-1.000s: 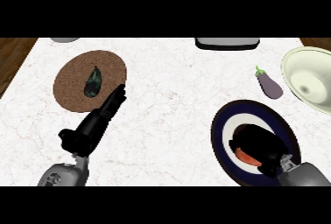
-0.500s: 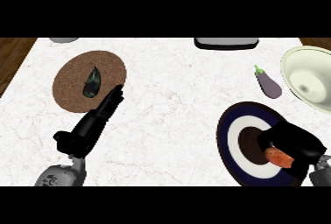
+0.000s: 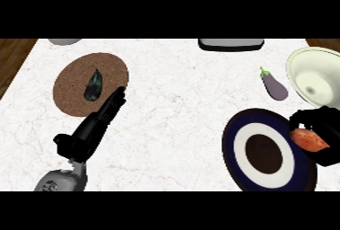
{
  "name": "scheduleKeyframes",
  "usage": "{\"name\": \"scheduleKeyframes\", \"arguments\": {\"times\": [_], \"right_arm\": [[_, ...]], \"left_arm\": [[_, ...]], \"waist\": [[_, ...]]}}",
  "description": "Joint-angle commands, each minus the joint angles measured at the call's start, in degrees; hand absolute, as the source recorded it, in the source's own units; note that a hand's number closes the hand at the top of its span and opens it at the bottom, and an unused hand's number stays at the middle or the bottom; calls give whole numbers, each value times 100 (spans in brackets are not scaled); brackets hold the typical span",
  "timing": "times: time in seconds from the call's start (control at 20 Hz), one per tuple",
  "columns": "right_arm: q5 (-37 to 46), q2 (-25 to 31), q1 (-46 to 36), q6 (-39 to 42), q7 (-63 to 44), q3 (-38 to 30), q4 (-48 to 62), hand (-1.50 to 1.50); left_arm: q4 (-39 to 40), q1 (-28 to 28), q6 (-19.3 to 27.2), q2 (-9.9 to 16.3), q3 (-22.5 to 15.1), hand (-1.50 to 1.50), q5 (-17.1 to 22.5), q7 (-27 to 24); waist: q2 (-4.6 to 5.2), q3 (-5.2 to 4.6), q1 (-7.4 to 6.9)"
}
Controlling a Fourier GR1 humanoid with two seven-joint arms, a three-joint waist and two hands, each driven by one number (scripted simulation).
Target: Pick the sweet potato from the plate and place it in the bowl
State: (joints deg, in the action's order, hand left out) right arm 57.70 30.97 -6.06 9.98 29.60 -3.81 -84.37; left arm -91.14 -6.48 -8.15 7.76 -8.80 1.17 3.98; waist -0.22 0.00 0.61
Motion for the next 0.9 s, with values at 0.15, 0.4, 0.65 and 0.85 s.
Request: {"name": "scheduleKeyframes", "arguments": {"times": [0.15,0.4,0.65,0.85], "right_arm": [[-1826,-368,-429,543,-137,-1277,-647,150],[-2763,-34,-684,1424,-689,-2105,-656,150],[-2078,392,-1565,845,-657,-1983,727,150],[-1526,447,-1856,-59,-428,-1922,1368,150]], "left_arm": [[279,-114,11,-71,45,0,-45,-151],[279,-44,87,-232,-126,0,-205,-174],[-164,257,-198,-109,-91,0,-61,-148],[118,-15,-93,-202,-58,0,-203,-139]], "waist": [[7,-4,54],[15,-3,-12],[31,1,-130],[41,2,-128]]}}
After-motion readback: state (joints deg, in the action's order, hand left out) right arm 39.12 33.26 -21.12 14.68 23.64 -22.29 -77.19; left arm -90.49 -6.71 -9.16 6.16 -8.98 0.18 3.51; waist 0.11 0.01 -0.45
